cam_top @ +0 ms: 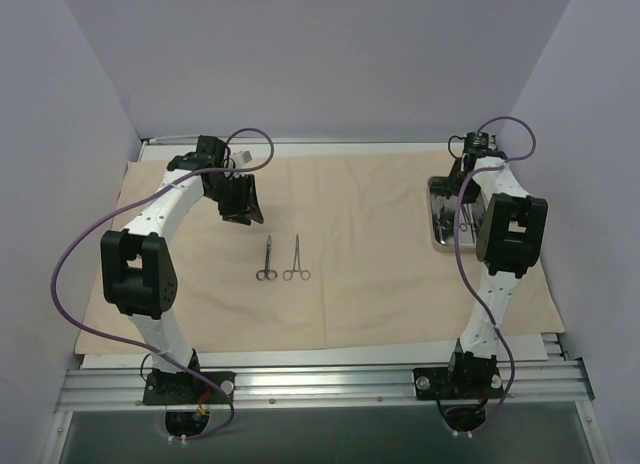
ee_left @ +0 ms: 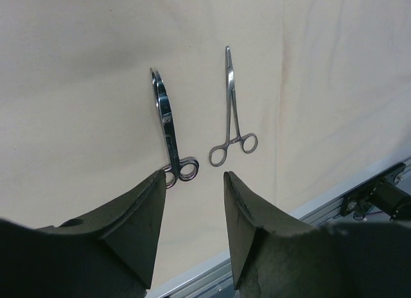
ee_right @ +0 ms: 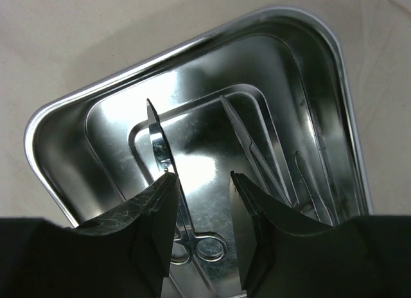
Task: Open and lay out the surgical kit
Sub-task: Pick up the medical item from the container.
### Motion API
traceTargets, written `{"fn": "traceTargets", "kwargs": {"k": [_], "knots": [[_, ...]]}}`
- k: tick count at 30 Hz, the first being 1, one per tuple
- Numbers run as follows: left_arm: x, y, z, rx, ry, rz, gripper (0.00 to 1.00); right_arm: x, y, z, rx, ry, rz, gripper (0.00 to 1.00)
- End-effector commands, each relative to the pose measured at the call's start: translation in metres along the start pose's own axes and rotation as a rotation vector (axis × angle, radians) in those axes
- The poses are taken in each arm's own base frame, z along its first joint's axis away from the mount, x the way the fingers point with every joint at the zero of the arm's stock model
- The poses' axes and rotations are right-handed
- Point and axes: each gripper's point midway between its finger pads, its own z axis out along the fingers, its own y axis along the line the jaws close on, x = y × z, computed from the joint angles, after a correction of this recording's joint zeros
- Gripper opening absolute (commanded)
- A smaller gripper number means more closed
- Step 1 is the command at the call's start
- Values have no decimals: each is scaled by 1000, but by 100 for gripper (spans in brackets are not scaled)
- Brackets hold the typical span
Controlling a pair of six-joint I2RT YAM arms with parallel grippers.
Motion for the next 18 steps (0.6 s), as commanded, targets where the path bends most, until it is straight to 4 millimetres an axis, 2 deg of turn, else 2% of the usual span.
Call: {"fn": "traceTargets", "kwargs": {"k": [1,5,10,18], "knots": [[-21,-9,-11,44,-59,31,50,-16,17,-5,-25,-44,-32,37],[-21,-6,-8,46,-52,21,50,-12,25,2,-28,-28,-58,38],[-20,-3,-9,46,-54,14,50,-6,24,9,-19,-2,-66,40],[-18,2,-13,40,-63,3,50,25,14,29,18,86,-87,36]]}}
